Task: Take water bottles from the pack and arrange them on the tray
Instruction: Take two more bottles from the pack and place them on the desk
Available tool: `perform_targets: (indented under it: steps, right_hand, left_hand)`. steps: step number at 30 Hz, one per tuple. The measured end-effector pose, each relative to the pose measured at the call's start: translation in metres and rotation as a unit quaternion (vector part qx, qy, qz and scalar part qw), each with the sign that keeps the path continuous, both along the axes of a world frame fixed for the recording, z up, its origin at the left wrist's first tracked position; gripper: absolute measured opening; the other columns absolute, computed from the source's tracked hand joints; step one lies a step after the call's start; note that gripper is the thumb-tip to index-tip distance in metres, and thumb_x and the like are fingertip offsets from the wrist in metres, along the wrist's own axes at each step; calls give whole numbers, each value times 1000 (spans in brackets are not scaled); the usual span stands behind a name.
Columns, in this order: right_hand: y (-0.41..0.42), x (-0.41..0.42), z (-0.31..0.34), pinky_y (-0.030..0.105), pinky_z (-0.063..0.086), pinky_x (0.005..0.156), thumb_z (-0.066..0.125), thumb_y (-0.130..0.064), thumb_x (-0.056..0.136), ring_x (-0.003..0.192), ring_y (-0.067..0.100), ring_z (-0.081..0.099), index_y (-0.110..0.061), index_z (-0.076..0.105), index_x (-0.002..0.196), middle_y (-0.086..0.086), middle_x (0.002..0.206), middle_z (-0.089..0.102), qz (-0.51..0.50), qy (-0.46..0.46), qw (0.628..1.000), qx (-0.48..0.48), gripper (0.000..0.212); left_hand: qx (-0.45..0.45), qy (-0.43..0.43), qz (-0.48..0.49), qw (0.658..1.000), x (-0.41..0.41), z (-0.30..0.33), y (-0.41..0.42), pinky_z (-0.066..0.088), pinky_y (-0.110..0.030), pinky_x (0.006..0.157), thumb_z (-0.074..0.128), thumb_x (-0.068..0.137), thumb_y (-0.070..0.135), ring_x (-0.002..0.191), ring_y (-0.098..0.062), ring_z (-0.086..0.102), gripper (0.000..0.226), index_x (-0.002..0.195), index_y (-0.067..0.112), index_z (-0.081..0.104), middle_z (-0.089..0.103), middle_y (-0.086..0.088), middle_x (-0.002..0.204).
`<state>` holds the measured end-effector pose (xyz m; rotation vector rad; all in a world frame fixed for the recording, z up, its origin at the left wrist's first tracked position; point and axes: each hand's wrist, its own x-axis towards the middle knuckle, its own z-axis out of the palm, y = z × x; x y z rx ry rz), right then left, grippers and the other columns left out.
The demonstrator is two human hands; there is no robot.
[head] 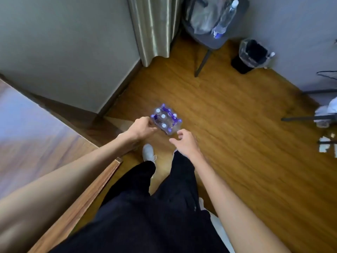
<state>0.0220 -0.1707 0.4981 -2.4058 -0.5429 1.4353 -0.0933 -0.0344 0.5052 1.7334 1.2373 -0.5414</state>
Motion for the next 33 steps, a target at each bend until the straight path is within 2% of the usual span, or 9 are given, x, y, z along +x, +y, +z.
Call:
perform_targets:
  steps: [5, 8, 12, 14, 19, 23, 26, 31, 33]
  right_hand:
    - [25, 49, -82, 36, 47, 97, 67, -28, 90, 122, 28, 57, -9, 54, 135, 11, 131, 61, 9, 22, 999, -22, 51]
    - [39, 73, -137, 36, 46, 98, 66, -28, 91, 123, 29, 57, -10, 52, 137, 11, 133, 60, 8, 48, 998, -41, 51]
    - [53, 102, -221, 35, 44, 98, 65, -24, 93, 122, 30, 57, -8, 54, 133, 12, 126, 65, 24, 57, 996, -59, 44]
    - [61, 111, -263, 32, 43, 95, 64, -21, 92, 119, 30, 59, -7, 58, 127, 12, 122, 67, 33, 53, 996, -60, 38]
    - [80, 120, -376, 33, 47, 91, 66, -29, 89, 117, 30, 61, -14, 67, 119, 8, 121, 70, 99, 43, 992, -63, 34]
    - [98, 115, -461, 35, 49, 93, 63, -24, 91, 117, 32, 61, -11, 65, 120, 14, 122, 69, 176, 53, 982, -51, 32]
    - [111, 111, -516, 39, 49, 96, 58, -27, 93, 120, 34, 60, -14, 59, 125, 14, 127, 65, 234, 37, 971, -42, 35]
    - [130, 102, -578, 35, 45, 77, 55, -17, 94, 115, 36, 62, -14, 46, 136, 15, 125, 64, 328, -29, 944, -8, 43]
    - [136, 97, -596, 36, 45, 75, 56, -18, 93, 114, 37, 61, -14, 41, 139, 16, 123, 64, 354, -47, 934, 8, 48]
  left_hand:
    - [-1, 71, 78, 994, 39, -78, 12, 53, -40, 95, 61, 90, 22, 111, -35, 64, 38, 120, -1, 64, 67, -19, 119]
    - [-12, 100, 102, 990, 66, -132, 13, 52, -37, 95, 60, 91, 22, 113, -34, 62, 37, 122, 1, 64, 66, -19, 122]
    - [-55, 118, 136, 982, 99, -222, 10, 49, -31, 83, 59, 93, 22, 111, -32, 64, 33, 118, 3, 67, 69, -15, 120]
    - [-65, 122, 158, 978, 110, -263, 9, 52, -34, 88, 60, 92, 24, 111, -33, 65, 33, 117, 4, 68, 69, -15, 118]
    - [-73, 128, 213, 966, 135, -371, 10, 50, -35, 86, 56, 91, 28, 111, -37, 63, 38, 115, 2, 69, 68, -20, 118]
    - [-64, 139, 293, 944, 132, -455, 12, 49, -35, 90, 56, 91, 30, 115, -38, 61, 40, 119, 4, 67, 66, -20, 123]
    - [-61, 144, 314, 936, 127, -503, 9, 50, -37, 92, 59, 91, 30, 118, -37, 60, 43, 127, 7, 60, 63, -17, 128]
    - [-40, 133, 267, 954, 118, -561, 1, 46, -36, 82, 59, 93, 28, 112, -38, 62, 62, 147, 13, 33, 63, -18, 125]
    - [-41, 123, 259, 957, 116, -581, -4, 47, -37, 81, 59, 93, 29, 109, -39, 63, 62, 146, 11, 33, 64, -19, 122]
